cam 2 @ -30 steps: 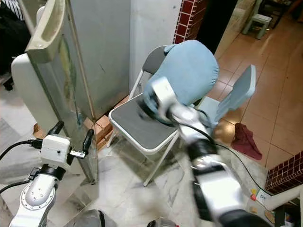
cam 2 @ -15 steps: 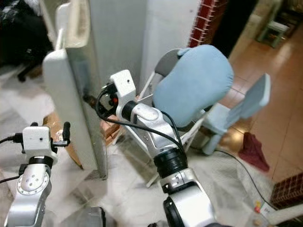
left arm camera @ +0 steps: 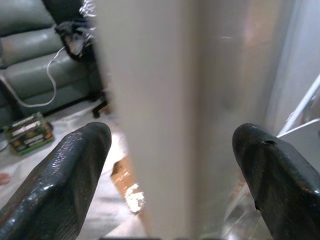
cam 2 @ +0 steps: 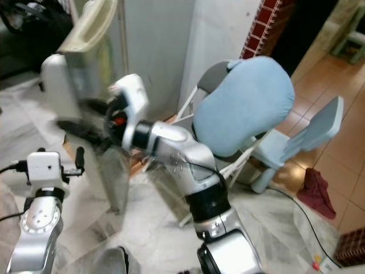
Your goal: Restocking fridge
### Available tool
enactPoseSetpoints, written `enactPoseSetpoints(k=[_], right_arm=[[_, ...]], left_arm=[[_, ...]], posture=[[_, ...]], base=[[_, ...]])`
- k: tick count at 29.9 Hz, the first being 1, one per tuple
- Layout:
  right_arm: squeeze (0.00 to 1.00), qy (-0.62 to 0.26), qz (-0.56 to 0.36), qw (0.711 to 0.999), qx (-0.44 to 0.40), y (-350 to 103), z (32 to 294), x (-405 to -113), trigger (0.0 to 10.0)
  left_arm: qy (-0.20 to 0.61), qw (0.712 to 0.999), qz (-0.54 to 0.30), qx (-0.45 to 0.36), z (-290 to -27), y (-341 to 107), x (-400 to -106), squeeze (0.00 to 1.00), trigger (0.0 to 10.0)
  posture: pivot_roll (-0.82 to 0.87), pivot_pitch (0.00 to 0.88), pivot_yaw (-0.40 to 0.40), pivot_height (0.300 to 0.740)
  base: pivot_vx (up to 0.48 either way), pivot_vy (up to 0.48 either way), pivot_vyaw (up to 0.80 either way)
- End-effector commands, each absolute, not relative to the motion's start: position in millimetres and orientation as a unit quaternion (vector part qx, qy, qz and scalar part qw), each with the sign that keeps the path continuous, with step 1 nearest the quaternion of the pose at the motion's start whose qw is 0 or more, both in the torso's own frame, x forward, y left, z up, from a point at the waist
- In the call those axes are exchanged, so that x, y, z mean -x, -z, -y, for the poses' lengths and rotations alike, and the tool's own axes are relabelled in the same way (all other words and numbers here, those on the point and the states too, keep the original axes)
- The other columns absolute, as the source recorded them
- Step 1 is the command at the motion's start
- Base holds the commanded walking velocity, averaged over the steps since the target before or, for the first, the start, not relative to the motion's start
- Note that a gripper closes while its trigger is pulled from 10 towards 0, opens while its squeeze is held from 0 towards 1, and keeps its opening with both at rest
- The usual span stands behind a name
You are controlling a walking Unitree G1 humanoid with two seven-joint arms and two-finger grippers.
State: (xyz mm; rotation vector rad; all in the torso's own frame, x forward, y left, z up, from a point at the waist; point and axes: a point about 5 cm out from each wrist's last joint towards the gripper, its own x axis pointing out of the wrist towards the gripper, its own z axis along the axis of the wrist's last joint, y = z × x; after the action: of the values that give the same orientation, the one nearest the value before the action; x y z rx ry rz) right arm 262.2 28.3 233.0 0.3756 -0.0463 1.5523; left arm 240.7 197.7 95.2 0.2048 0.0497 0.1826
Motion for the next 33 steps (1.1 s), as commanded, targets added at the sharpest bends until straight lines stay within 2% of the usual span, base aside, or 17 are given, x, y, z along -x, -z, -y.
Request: enactPoseSetpoints(k=[1,2,3,4,5,6,11,13,19,25,33], right_arm=[[0.0,-0.672,-0.001,0.727,-0.142,-216.8,-17.7,-272.7,10.0],[0.0,-0.63,-0.022,0.768,-0.115,-202.8,-7.5,-288.2,10.0],[0.0,-0.61,-0.028,0.785,-0.103,-197.0,-1.6,-294.9,10.0],[0.0,-0.61,-0.028,0.785,-0.103,-197.0,-1.6,-294.9,10.0],[0.0,-0.58,-0.038,0.81,-0.08,-188.3,7.2,-304.0,10.0],[0.0,-0.522,-0.06,0.849,-0.05,-174.0,26.6,-317.7,10.0],[0.0,-0.411,-0.103,0.906,-0.005,-147.3,69.4,-330.3,10.0],[0.0,-0.363,-0.116,0.924,-0.004,-132.5,93.4,-327.4,10.0],[0.0,-0.279,-0.13,0.951,-0.019,-115.7,125.4,-318.3,10.0],[0.0,-0.22,-0.131,0.966,-0.021,-110.0,143.9,-314.7,10.0],[0.0,-0.208,-0.133,0.969,-0.021,-106.7,146.6,-311.2,10.0]], left_arm=[[-0.093,0.99,-0.029,-0.103,-199.0,-94.3,-240.2,0.0,10.0],[-0.091,0.99,-0.029,-0.099,-198.7,-94.1,-240.1,0.0,10.0],[-0.091,0.991,-0.029,-0.098,-198.6,-94.0,-240.0,0.0,10.0],[-0.091,0.991,-0.029,-0.098,-198.6,-94.0,-240.0,0.0,10.0],[-0.091,0.991,-0.03,-0.098,-198.3,-93.8,-240.0,0.0,10.0],[-0.09,0.991,-0.031,-0.096,-198.0,-93.7,-239.6,0.0,10.0],[-0.11,0.989,-0.034,-0.093,-205.5,-93.3,-242.5,0.0,10.0],[-0.143,0.985,-0.03,-0.095,-221.0,-97.2,-249.2,0.0,10.0],[-0.185,0.977,-0.005,-0.103,-252.8,-115.7,-267.1,0.0,10.0],[-0.201,0.974,0.003,-0.104,-269.7,-126.6,-278.9,0.0,10.0],[-0.24,0.966,-0.002,-0.095,-287.0,-129.7,-281.3,0.0,10.0]], posture=[[0.14,0.0,-0.076,0.74],[0.14,0.0,-0.075,0.74],[0.14,0.0,-0.075,0.74],[0.14,0.0,-0.075,0.74],[0.14,0.0,-0.074,0.74],[0.14,0.0,-0.071,0.74],[0.13,0.0,-0.072,0.74],[0.13,0.0,-0.077,0.74],[0.12,0.0,-0.071,0.74],[0.1,0.0,-0.059,0.74],[0.1,0.0,-0.055,0.74]], base=[[0.0,0.0,0.0],[0.0,0.0,0.0],[0.0,0.0,0.0],[0.0,0.0,0.0],[0.0,0.0,0.0],[0.0,0.0,0.0],[0.0,0.058,0.0],[0.0,0.48,0.0],[0.0,0.48,0.0],[0.0,0.467,0.0],[0.0,0.455,0.0]])
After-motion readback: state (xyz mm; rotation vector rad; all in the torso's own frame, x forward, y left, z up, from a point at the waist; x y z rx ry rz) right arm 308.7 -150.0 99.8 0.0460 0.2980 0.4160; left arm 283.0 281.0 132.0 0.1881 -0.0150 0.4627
